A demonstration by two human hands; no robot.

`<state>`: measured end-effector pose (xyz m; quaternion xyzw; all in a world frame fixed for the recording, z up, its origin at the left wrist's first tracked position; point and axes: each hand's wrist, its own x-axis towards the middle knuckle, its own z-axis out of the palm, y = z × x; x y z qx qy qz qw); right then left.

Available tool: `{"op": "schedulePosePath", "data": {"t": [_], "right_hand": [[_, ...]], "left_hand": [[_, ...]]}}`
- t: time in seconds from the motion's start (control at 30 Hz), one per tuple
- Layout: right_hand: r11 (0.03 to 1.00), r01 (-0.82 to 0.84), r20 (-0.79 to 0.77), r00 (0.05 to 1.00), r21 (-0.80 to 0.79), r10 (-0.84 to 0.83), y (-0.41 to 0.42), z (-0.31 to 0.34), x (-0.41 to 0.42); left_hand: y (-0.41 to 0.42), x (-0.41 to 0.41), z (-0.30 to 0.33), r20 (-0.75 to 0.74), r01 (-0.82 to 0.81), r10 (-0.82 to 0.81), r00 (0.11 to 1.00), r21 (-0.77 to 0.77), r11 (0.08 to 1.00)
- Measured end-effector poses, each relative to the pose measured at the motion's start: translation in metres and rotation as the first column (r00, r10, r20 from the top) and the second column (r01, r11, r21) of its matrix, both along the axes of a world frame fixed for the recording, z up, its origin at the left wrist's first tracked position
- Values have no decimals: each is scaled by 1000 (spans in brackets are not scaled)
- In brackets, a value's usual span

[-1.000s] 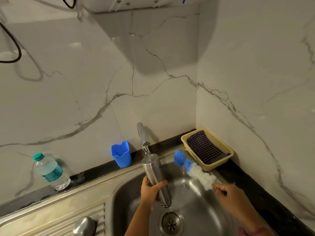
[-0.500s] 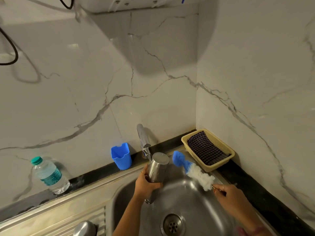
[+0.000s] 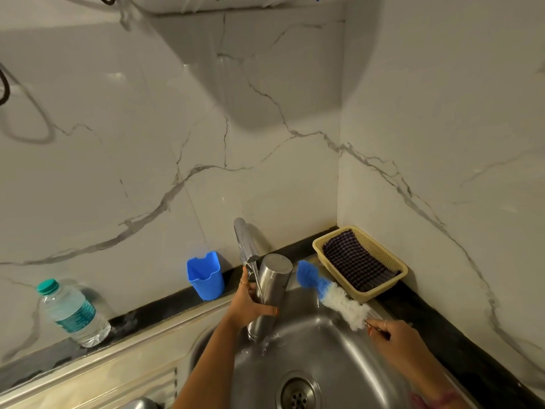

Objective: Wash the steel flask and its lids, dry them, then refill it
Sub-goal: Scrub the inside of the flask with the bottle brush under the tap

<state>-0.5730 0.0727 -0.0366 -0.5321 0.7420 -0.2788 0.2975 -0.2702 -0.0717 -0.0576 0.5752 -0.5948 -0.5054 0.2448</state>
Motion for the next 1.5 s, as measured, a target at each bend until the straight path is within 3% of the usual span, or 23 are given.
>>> {"op": "schedulePosePath", "data": {"t": [0.4,0.93,1.17,1.5], "right_hand": [[999,-41,-54,998,-4,41,-9,-1,8],[999,-51,-43,998,0,51,0,7,1],[997,-82,-43,996,6,82,15,11,1],[969,-246,-62,967,11,247,36,7,3]], "left_hand": [[-8,-4,-2,-5,10,-10,1000,44,999],[26,-18,-4,188,-94,105,977,-66,993],[87,-21,-20,-61,-375,373,926,-44,926],[154,-18,-17,-197,-636,618,761,-42,770]]}}
